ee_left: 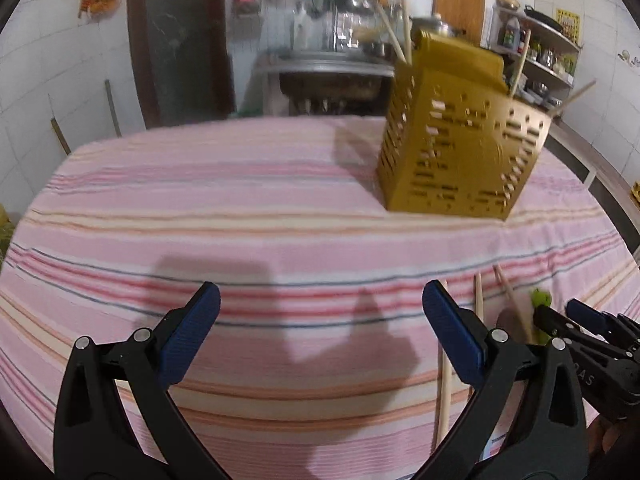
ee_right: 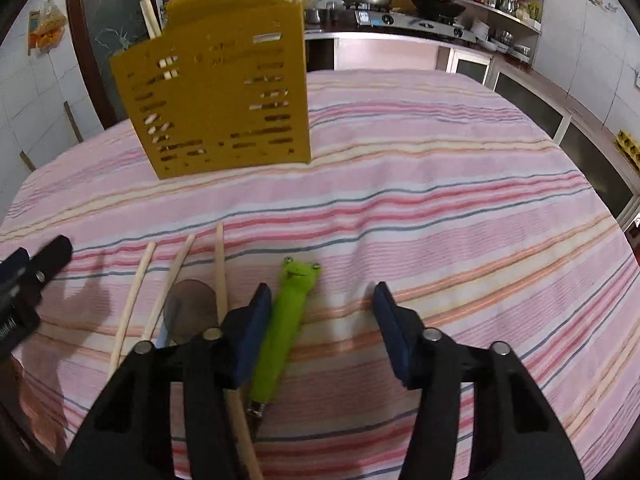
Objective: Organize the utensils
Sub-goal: 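Close the left tool on a wooden chopstick while the right tool grasps the green frog fork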
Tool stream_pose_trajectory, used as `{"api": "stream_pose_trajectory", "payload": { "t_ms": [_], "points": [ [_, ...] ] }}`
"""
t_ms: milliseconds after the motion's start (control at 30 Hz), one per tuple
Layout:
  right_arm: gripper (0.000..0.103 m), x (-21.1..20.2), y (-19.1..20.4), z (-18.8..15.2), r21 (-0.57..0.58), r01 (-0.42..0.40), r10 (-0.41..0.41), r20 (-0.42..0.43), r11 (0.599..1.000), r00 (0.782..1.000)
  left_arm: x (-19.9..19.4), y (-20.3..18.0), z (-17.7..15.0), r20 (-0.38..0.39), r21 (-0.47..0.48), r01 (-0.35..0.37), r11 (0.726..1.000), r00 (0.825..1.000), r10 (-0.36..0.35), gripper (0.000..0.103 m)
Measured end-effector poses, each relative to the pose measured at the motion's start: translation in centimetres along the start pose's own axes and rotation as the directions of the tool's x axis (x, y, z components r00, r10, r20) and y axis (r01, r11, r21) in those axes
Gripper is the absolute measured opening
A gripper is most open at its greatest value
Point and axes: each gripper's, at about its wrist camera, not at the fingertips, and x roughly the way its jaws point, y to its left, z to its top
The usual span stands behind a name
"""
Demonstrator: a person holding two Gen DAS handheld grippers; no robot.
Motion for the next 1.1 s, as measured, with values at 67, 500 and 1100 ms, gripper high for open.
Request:
{"api": "stream_pose_trajectory", "payload": {
  "t_ms": [67,500,1100],
  "points": [
    [0.037,0.4,0.4,0.1,-0.012,-0.006,0.005,-0.017,1.000,1.000,0.2,-0.6,0.0,-0.007,0.013,-0.002,1.000,1.000,0.002,0.098],
    [0.024,1.3,-2.1,1.9,-0.106,-0.055,0.053,-0.022,0.993,0.998,2.6,-3.9,-0.2,-0.133,0.054,0.064,0.997,0.990,-0.056,0.098],
    [0.022,2.6,-4.1,2.2,-0.013,-0.095,0.095,-0.008,0.995,0.995,4.2,-7.1,0.7,-0.167,0.091,0.078,0.993,0.984,-0.063,0.036]
  ]
}}
